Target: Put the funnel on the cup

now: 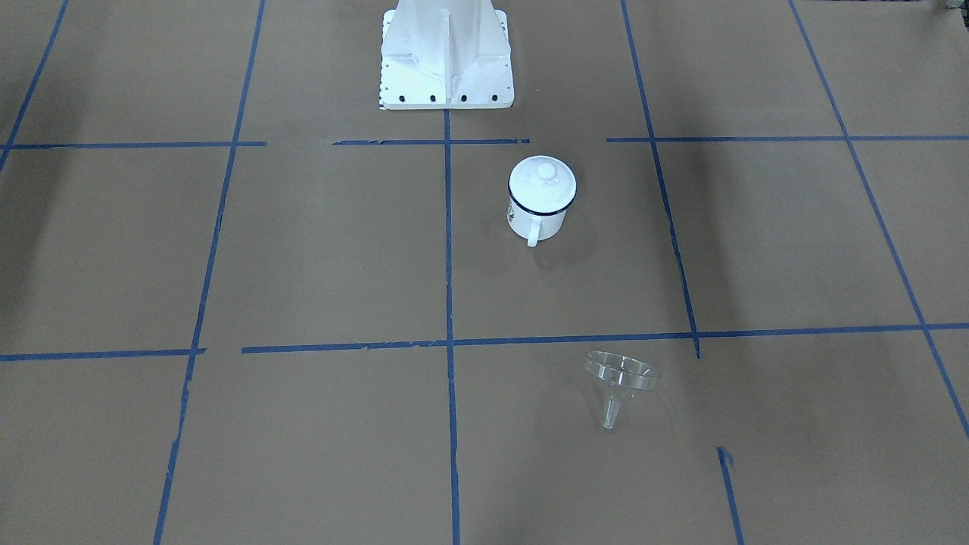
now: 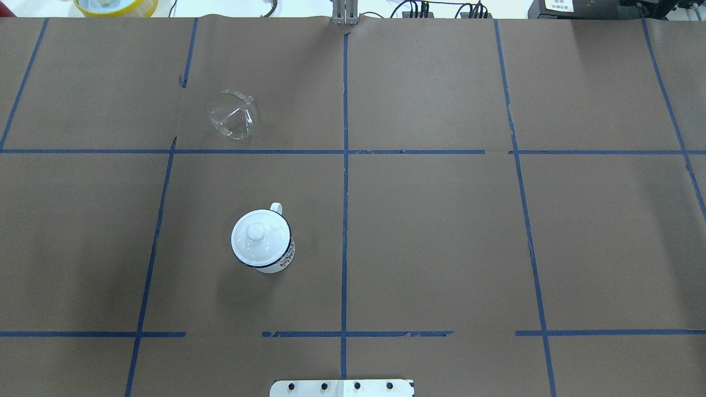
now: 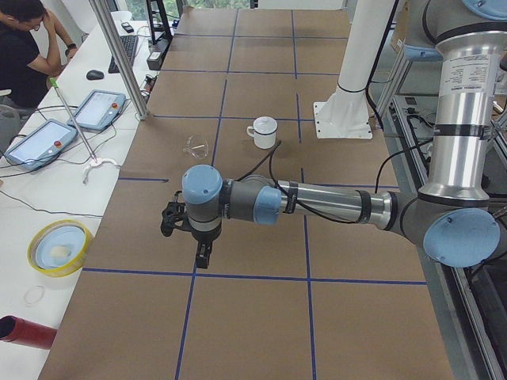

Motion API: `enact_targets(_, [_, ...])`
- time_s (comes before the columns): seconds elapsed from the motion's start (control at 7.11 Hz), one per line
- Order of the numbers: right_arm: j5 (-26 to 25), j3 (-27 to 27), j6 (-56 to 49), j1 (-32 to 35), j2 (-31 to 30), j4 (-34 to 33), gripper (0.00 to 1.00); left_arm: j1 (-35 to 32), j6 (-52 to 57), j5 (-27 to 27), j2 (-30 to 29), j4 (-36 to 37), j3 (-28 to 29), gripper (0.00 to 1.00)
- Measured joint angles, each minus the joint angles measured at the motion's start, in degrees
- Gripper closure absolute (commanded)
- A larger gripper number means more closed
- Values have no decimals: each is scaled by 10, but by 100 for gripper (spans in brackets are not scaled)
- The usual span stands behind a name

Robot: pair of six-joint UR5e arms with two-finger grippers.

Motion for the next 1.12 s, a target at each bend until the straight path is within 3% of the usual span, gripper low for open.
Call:
enact_targets(0.56, [0, 0, 0, 0, 0, 0, 0, 66, -169, 15, -76, 62, -119, 0])
enact_targets(1.12, [0, 0, 0, 0, 0, 0, 0, 223, -387, 17, -155, 95, -225, 0])
